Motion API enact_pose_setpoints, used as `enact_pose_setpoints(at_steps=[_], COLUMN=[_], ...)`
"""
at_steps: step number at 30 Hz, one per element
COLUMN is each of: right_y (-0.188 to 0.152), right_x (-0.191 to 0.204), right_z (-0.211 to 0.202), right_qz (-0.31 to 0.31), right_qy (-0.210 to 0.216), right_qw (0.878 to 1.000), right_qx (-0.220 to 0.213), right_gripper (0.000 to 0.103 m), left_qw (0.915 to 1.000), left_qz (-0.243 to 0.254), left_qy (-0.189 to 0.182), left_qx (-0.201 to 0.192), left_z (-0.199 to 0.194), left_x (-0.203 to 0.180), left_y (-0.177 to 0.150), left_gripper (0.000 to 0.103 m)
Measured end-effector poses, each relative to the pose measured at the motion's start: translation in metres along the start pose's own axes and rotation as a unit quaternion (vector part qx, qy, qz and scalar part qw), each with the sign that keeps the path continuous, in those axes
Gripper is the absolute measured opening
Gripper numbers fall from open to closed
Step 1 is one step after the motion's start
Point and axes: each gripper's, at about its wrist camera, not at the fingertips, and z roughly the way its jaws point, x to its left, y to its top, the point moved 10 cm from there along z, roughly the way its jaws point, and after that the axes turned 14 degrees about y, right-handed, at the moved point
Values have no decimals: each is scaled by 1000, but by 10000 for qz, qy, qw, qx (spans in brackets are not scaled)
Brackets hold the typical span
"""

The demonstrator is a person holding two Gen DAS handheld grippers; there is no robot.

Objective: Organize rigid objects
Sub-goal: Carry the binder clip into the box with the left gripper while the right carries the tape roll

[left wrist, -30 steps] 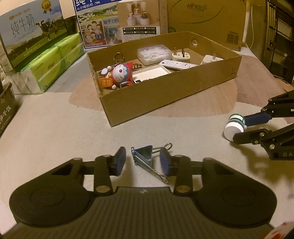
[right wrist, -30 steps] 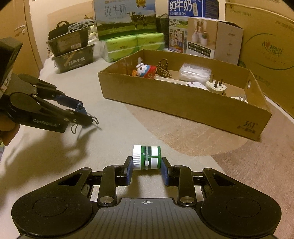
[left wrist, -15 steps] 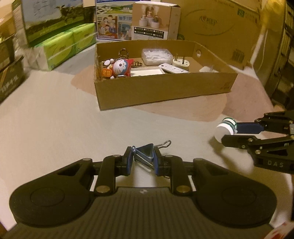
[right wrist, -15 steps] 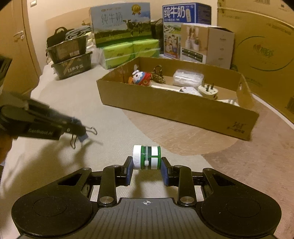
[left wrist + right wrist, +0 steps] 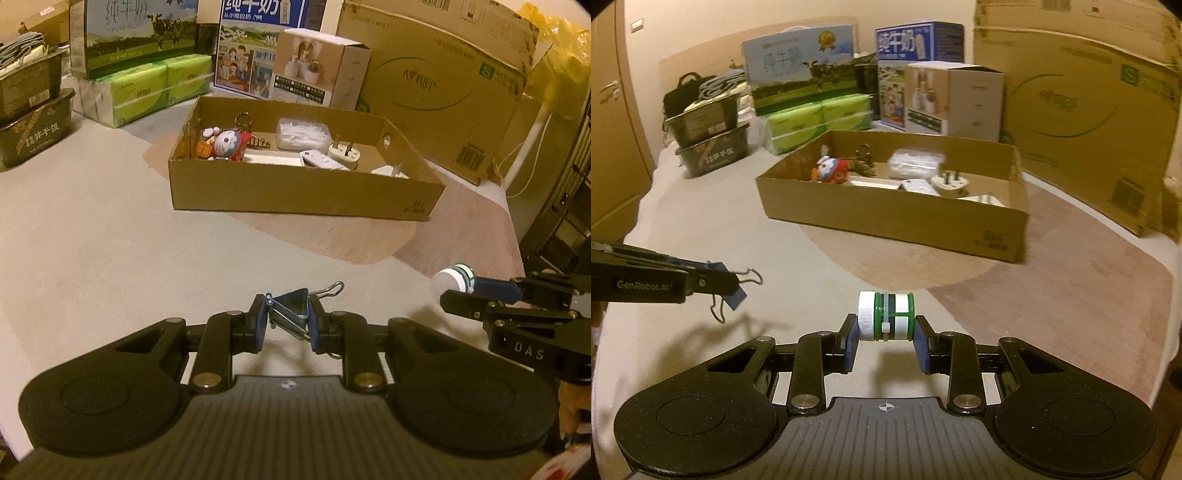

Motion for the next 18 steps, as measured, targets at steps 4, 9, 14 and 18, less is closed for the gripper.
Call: enact_pose_setpoints(at_steps=[4, 9, 14, 18], right_y=[0, 4, 9, 13], right_x=[-8, -17, -22, -25], right_z=[-13, -26, -33, -36], right_qz=[63, 159, 199, 226], right_qy=[-124, -188, -190, -186], right_qw=[9999, 9996, 9994, 9993], right_qx=[-30, -115, -194, -227], right_gripper=[32, 32, 32, 32], left_qw=[10000, 9999, 9997, 9996], left_qz=[25, 108, 186, 226], left_qy=[37, 22, -2, -5], left_qx=[-44, -85, -142, -180], left_z=[-6, -10, -13, -13], left_x=[-8, -19, -27, -30], left_y=[3, 6, 13, 19], left_gripper=[20, 20, 20, 20])
